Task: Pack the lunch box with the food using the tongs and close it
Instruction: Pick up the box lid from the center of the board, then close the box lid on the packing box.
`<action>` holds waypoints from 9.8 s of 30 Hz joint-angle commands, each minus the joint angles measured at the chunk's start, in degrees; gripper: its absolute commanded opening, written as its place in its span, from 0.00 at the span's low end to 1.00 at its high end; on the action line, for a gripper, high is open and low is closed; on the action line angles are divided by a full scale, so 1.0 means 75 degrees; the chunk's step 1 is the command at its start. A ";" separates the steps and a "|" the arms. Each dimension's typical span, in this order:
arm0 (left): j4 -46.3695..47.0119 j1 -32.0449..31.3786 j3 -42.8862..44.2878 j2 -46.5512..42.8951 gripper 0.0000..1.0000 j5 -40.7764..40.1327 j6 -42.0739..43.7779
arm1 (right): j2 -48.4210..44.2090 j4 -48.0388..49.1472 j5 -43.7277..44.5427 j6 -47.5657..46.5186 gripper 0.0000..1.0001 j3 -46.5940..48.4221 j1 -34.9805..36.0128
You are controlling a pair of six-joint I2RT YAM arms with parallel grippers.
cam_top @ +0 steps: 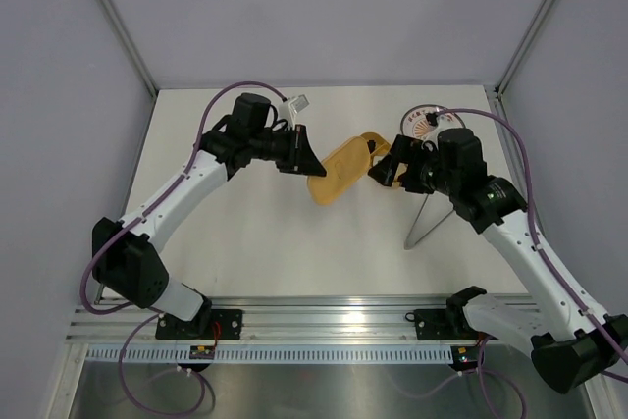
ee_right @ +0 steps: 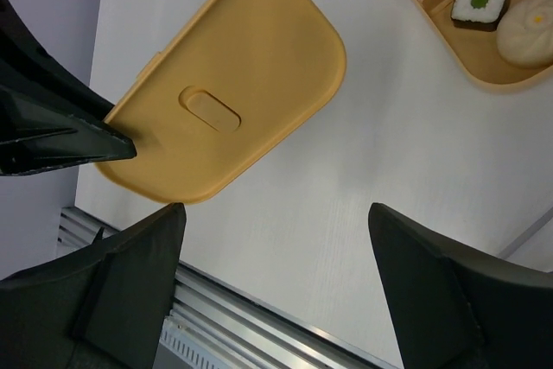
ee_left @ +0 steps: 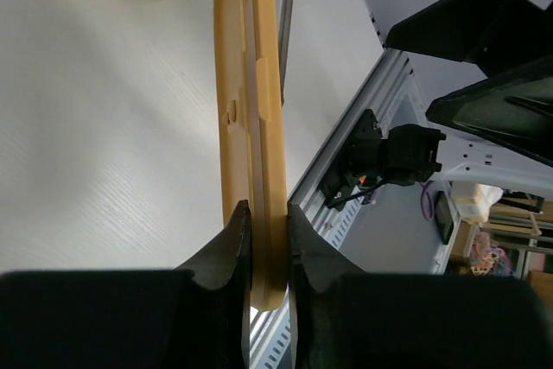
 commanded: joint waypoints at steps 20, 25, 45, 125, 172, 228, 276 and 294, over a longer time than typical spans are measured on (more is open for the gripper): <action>0.0251 0.1018 -0.1038 -0.1020 0.00 0.1474 0.0247 | 0.0983 0.0703 -0.1027 -0.0586 0.96 -0.0175 -0.1312; 0.0589 0.1205 -0.0873 -0.0937 0.00 0.0793 -0.0337 | 0.1895 -0.0376 0.0376 -0.0302 0.88 0.0575 -0.1676; 0.0238 0.1475 -0.0838 -0.1711 0.00 -0.0815 -0.0245 | 0.8633 -0.1548 0.1667 -0.0279 0.48 0.6937 -0.2145; -0.0594 0.2085 -0.0404 -0.2132 0.99 -0.2266 0.0213 | 0.2286 0.2792 -0.0200 0.2865 0.00 -0.0417 -0.2122; -0.0594 0.2096 -0.1154 -0.2637 0.99 -0.2302 0.0224 | 0.3878 0.6981 0.1022 0.5429 0.00 -0.2822 -0.2122; -0.0418 0.2096 -0.1295 -0.2496 0.99 -0.2173 0.0200 | 0.4288 0.6994 0.0846 0.5206 0.25 -0.3526 -0.2122; -0.0219 0.2096 -0.1400 -0.2355 0.99 -0.2032 0.0142 | 0.4357 0.2271 0.1022 0.2733 0.82 -0.0326 -0.2110; -0.0148 0.2096 -0.1436 -0.2215 0.99 -0.1986 0.0095 | 0.5178 0.2763 0.0049 0.2464 0.79 0.0283 -0.2110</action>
